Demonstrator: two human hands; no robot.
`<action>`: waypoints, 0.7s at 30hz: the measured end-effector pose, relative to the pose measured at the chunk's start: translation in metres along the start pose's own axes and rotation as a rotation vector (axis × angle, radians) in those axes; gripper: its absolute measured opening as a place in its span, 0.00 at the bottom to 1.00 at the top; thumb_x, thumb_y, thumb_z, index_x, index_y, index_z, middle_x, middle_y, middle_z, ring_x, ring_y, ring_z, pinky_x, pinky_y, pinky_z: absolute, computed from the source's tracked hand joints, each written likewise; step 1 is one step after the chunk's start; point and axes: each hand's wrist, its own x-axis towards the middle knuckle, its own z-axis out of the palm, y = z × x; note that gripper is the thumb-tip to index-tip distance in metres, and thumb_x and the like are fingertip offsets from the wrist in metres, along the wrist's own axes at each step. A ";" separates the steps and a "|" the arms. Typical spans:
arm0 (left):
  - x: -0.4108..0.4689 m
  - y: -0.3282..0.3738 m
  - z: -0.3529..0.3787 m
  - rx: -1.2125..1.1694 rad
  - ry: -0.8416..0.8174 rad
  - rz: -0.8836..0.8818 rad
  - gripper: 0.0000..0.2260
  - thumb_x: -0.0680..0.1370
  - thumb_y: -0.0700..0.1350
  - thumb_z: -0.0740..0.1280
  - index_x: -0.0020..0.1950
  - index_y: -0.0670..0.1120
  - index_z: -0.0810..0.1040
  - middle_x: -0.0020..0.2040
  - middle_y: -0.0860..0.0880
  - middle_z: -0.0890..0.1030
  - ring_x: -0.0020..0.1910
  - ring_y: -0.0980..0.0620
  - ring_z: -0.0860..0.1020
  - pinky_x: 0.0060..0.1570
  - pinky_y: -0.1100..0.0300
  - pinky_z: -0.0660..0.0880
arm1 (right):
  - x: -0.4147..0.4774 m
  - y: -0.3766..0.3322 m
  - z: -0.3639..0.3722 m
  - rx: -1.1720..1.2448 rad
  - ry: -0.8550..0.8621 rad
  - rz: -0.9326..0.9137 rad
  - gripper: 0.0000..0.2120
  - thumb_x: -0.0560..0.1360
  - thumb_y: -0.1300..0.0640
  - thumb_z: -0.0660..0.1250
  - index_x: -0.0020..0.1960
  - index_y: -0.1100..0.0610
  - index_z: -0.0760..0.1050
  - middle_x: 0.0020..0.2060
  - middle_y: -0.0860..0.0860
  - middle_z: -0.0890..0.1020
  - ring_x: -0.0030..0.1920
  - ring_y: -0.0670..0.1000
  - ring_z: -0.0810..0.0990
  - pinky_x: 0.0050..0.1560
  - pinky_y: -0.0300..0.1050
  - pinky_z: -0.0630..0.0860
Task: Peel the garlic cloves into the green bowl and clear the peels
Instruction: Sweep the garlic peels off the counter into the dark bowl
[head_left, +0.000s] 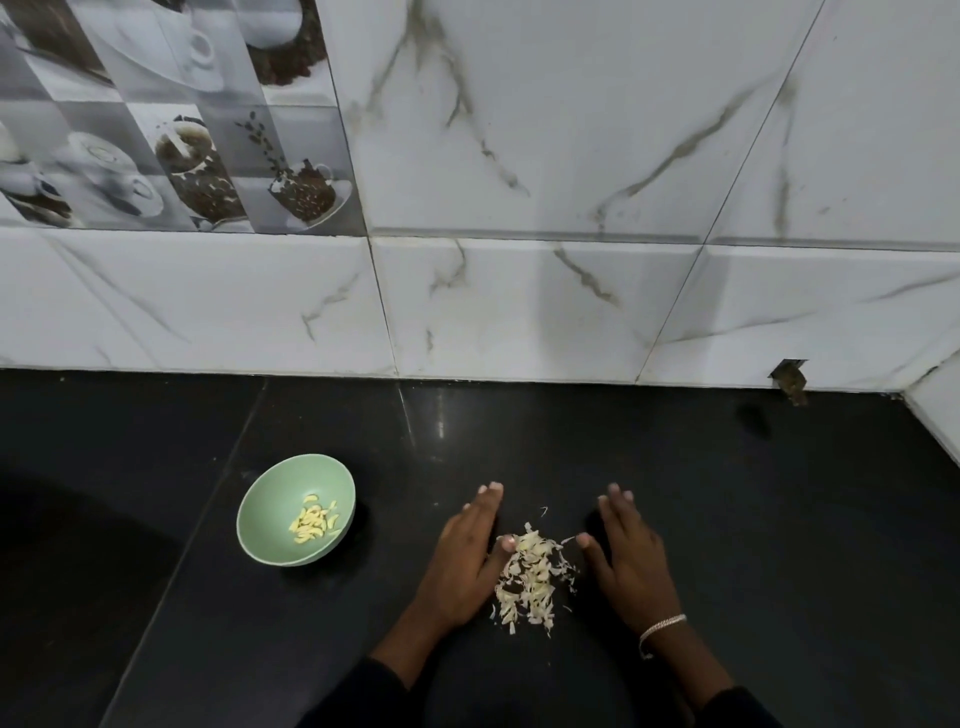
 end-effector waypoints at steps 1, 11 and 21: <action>0.002 -0.006 -0.002 0.069 -0.001 -0.025 0.34 0.81 0.68 0.44 0.83 0.50 0.50 0.83 0.54 0.51 0.80 0.61 0.46 0.79 0.54 0.52 | 0.005 0.009 -0.004 -0.087 -0.010 0.072 0.46 0.75 0.24 0.38 0.81 0.53 0.55 0.82 0.48 0.50 0.81 0.48 0.43 0.77 0.53 0.53; -0.003 -0.007 0.018 0.418 -0.232 -0.022 0.43 0.77 0.74 0.39 0.83 0.47 0.42 0.81 0.52 0.36 0.79 0.56 0.32 0.80 0.53 0.43 | -0.017 -0.003 0.016 -0.327 -0.229 -0.085 0.44 0.75 0.23 0.40 0.82 0.48 0.41 0.80 0.43 0.38 0.80 0.50 0.33 0.78 0.56 0.40; 0.002 -0.005 0.009 0.161 -0.092 -0.013 0.35 0.82 0.68 0.45 0.83 0.51 0.46 0.83 0.55 0.45 0.80 0.60 0.40 0.79 0.54 0.48 | 0.017 -0.012 0.011 -0.097 -0.178 -0.114 0.45 0.74 0.23 0.35 0.82 0.50 0.45 0.80 0.44 0.42 0.80 0.44 0.39 0.77 0.48 0.47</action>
